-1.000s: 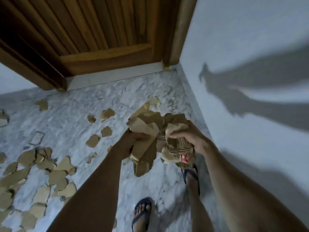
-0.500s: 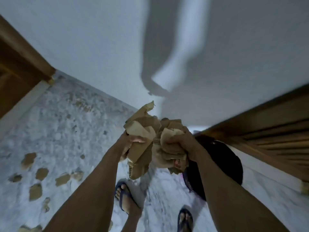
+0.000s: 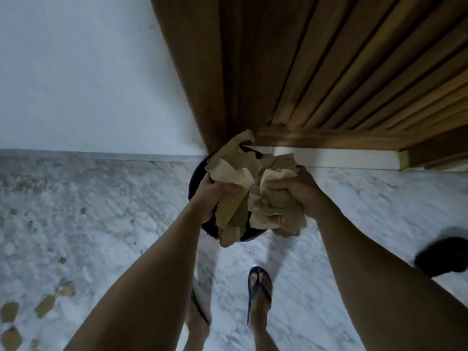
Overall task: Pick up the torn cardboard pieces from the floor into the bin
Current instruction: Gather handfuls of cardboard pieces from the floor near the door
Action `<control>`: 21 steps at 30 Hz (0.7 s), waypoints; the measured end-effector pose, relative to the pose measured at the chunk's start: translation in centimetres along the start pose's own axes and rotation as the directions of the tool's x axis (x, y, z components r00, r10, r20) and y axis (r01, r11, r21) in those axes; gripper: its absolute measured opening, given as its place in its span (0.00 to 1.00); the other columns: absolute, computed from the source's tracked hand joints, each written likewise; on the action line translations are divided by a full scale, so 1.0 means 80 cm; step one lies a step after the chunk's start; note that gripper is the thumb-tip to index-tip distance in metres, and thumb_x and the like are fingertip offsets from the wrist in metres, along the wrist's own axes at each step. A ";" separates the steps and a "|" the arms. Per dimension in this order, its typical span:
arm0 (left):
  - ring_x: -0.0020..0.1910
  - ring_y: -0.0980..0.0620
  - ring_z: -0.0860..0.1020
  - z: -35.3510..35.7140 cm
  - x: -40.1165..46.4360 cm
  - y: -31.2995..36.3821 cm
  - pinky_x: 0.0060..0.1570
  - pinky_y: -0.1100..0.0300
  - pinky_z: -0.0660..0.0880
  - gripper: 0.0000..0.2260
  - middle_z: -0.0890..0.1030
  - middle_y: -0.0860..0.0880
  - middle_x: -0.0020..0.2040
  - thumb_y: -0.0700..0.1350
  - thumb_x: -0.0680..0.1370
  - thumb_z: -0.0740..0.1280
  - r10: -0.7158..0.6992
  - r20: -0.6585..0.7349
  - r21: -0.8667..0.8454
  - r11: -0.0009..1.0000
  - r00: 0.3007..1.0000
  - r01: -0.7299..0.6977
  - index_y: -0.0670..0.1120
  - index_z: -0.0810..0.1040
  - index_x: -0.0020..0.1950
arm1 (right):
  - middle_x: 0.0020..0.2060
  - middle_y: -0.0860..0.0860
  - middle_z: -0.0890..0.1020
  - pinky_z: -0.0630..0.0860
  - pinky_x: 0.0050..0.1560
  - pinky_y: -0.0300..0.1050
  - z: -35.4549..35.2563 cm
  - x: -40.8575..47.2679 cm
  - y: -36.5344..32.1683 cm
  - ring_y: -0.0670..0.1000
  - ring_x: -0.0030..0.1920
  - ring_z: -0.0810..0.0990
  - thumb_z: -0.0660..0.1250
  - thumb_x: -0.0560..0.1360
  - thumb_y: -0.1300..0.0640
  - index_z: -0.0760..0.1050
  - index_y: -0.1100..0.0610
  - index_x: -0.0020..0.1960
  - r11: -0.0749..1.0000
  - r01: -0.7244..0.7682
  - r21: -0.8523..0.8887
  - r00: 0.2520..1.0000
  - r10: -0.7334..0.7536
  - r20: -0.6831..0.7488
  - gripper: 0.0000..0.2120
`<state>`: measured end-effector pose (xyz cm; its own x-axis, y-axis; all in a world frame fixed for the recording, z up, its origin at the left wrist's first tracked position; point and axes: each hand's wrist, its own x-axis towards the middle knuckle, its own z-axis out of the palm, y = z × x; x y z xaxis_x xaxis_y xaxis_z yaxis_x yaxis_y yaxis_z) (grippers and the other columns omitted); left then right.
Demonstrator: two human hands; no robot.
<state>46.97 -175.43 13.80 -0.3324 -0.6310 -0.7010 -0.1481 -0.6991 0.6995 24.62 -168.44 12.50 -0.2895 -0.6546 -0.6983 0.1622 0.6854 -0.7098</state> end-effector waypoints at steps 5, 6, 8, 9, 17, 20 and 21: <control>0.56 0.42 0.84 0.008 0.015 -0.015 0.56 0.41 0.81 0.35 0.85 0.46 0.56 0.48 0.59 0.80 0.012 -0.030 0.115 0.993 0.999 -0.008 0.49 0.78 0.66 | 0.53 0.54 0.86 0.82 0.57 0.56 -0.001 0.015 0.021 0.55 0.52 0.85 0.83 0.58 0.54 0.80 0.58 0.60 1.000 -0.015 0.012 1.000 0.016 -0.026 0.32; 0.56 0.43 0.84 0.007 0.017 -0.019 0.56 0.40 0.81 0.34 0.85 0.46 0.57 0.48 0.61 0.80 0.021 -0.041 0.130 0.991 0.999 -0.015 0.49 0.78 0.67 | 0.53 0.54 0.86 0.81 0.58 0.56 0.002 0.020 0.023 0.55 0.53 0.85 0.83 0.59 0.54 0.79 0.58 0.60 1.000 -0.015 0.004 0.999 0.015 -0.029 0.31; 0.55 0.45 0.84 0.006 0.024 -0.026 0.54 0.44 0.82 0.30 0.85 0.47 0.57 0.47 0.67 0.78 0.036 -0.086 0.163 0.986 0.996 -0.021 0.50 0.76 0.68 | 0.57 0.54 0.84 0.80 0.61 0.55 0.011 0.029 0.022 0.55 0.55 0.83 0.82 0.62 0.55 0.77 0.57 0.64 1.000 -0.024 -0.012 0.999 0.024 -0.030 0.32; 0.54 0.47 0.84 0.005 0.027 -0.030 0.52 0.47 0.83 0.25 0.85 0.48 0.56 0.44 0.70 0.76 0.054 -0.103 0.178 0.983 0.993 -0.035 0.51 0.76 0.67 | 0.59 0.54 0.83 0.78 0.62 0.55 0.016 0.034 0.023 0.55 0.57 0.82 0.82 0.63 0.55 0.76 0.57 0.65 1.000 -0.012 -0.026 1.000 0.012 -0.026 0.33; 0.53 0.49 0.78 0.001 0.048 -0.035 0.50 0.53 0.76 0.27 0.77 0.51 0.56 0.43 0.76 0.73 -0.080 -0.159 0.219 0.969 0.984 0.114 0.51 0.66 0.71 | 0.63 0.53 0.76 0.76 0.54 0.49 0.039 0.055 0.022 0.55 0.60 0.78 0.78 0.71 0.49 0.67 0.54 0.69 0.981 -0.027 -0.193 1.000 0.023 -0.019 0.32; 0.59 0.47 0.73 -0.010 0.048 -0.036 0.53 0.55 0.72 0.36 0.72 0.48 0.66 0.44 0.76 0.73 -0.109 -0.171 0.266 0.952 0.979 0.152 0.49 0.59 0.80 | 0.64 0.53 0.75 0.75 0.49 0.44 0.044 0.060 0.025 0.54 0.59 0.78 0.78 0.70 0.48 0.67 0.54 0.69 0.972 -0.053 -0.229 0.998 0.048 -0.029 0.34; 0.59 0.48 0.73 -0.014 0.047 -0.037 0.53 0.56 0.72 0.37 0.72 0.47 0.68 0.44 0.76 0.73 -0.107 -0.176 0.268 0.951 0.979 0.152 0.48 0.59 0.80 | 0.64 0.53 0.75 0.74 0.50 0.43 0.046 0.058 0.024 0.54 0.60 0.77 0.78 0.70 0.48 0.67 0.54 0.70 0.964 -0.046 -0.261 0.999 0.039 -0.031 0.34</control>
<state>47.23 -176.11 8.93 -0.1457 -0.6019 -0.7852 -0.4408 -0.6710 0.5962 27.04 -171.32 7.55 -0.3121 -0.6174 -0.7221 -0.0770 0.7740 -0.6285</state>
